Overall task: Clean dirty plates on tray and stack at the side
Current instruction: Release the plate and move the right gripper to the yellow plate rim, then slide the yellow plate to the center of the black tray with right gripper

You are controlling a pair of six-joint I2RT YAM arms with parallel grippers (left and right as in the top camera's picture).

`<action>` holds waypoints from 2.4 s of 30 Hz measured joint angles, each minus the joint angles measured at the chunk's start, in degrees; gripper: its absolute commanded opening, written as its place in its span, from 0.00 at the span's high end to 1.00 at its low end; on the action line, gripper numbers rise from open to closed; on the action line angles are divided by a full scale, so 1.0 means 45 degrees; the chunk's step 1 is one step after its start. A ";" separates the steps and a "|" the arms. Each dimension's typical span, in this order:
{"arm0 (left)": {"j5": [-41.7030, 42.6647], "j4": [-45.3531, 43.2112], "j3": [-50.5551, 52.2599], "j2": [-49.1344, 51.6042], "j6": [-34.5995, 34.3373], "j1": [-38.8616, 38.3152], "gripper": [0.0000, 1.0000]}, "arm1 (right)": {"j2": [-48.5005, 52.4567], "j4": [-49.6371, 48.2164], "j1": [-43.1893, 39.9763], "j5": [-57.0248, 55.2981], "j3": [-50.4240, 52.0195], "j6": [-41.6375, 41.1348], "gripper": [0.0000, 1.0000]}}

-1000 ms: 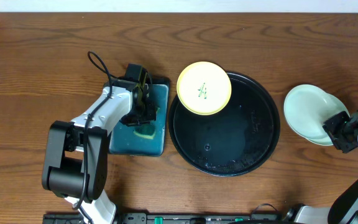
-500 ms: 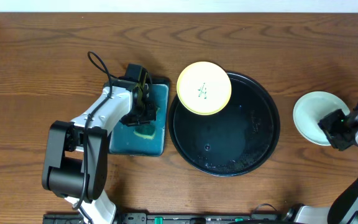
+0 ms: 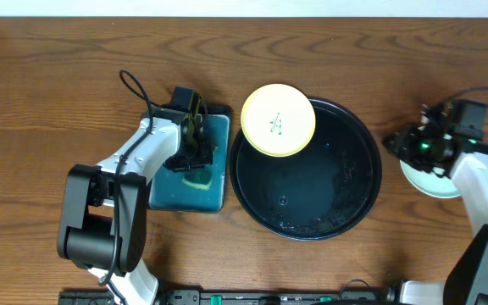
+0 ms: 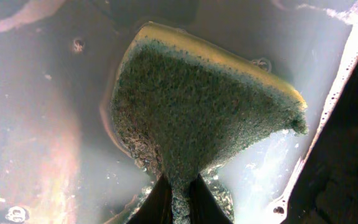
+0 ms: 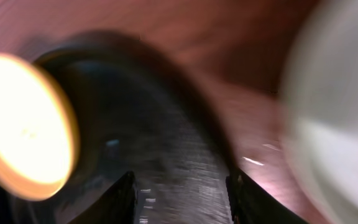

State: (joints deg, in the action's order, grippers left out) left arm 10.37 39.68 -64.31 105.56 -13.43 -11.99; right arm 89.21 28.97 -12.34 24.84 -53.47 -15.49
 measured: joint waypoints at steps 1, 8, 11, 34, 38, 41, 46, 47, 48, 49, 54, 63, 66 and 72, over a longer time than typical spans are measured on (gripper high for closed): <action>0.0000 0.0000 0.0000 0.0000 0.0000 0.0000 0.92 | 0.0000 -0.0087 0.0389 0.0141 -0.0005 0.0136 0.55; 0.0000 0.0034 0.0000 0.0000 0.0000 0.0000 0.92 | 0.0403 0.0928 0.2589 0.0325 -0.1277 0.0835 0.52; 0.0000 0.0044 0.0000 0.0005 0.0000 0.0000 0.92 | 0.1001 0.1914 0.3094 0.0165 -0.2803 0.1214 0.52; 0.0000 0.0044 -0.0005 0.0015 0.0000 0.0000 0.92 | 0.6455 0.0874 0.5518 -0.1379 -0.6353 0.1540 0.63; 0.0000 0.0044 -0.0005 0.0015 0.0000 0.0000 0.92 | 0.6751 0.0840 0.5712 -0.1632 -0.6353 0.1486 0.77; 0.0005 0.0044 -0.0010 0.0015 0.0000 0.0000 0.92 | 0.6785 0.1078 0.5795 -0.1996 -0.6353 0.1399 0.89; 0.0000 0.0044 -0.0015 0.0015 0.0000 0.0000 0.92 | 0.6785 0.1666 0.5804 -0.2239 -0.6353 0.1384 0.99; 0.0000 0.0044 -0.0015 0.0019 0.0000 0.0000 0.92 | 0.6785 0.1821 0.5804 -0.2205 -0.6368 0.1360 0.99; 0.0000 0.0044 -0.0015 0.0019 0.0000 0.0000 0.92 | 0.6785 0.1953 0.5804 -0.2176 -0.6445 0.1297 0.99; 0.0000 0.0044 -0.0015 0.0019 0.0000 0.0000 0.92 | 0.6785 0.2186 0.5809 -0.2176 -0.6513 0.1287 0.99; 0.0000 0.0044 -0.0015 0.0019 0.0000 0.0000 0.92 | 0.6785 0.3881 0.5809 -0.2157 -0.6547 0.1263 0.99; 0.0000 0.0044 -0.0015 0.0019 0.0000 0.0000 0.92 | 0.6785 0.7519 0.5809 -0.2006 -0.6533 0.1258 0.99; 0.0000 0.0044 -0.0015 0.0019 0.0000 0.0000 0.92 | 0.6785 0.7650 0.5809 -0.2093 -0.6528 0.1258 0.97; 0.0000 0.0083 -0.0015 0.0019 0.0000 0.0000 0.92 | 0.6785 0.6946 0.5809 -0.2307 -0.6533 0.1282 0.84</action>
State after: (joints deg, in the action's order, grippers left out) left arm 10.37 40.05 -64.38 105.65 -13.43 -11.99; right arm 119.74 60.23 13.80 14.46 -82.87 -9.72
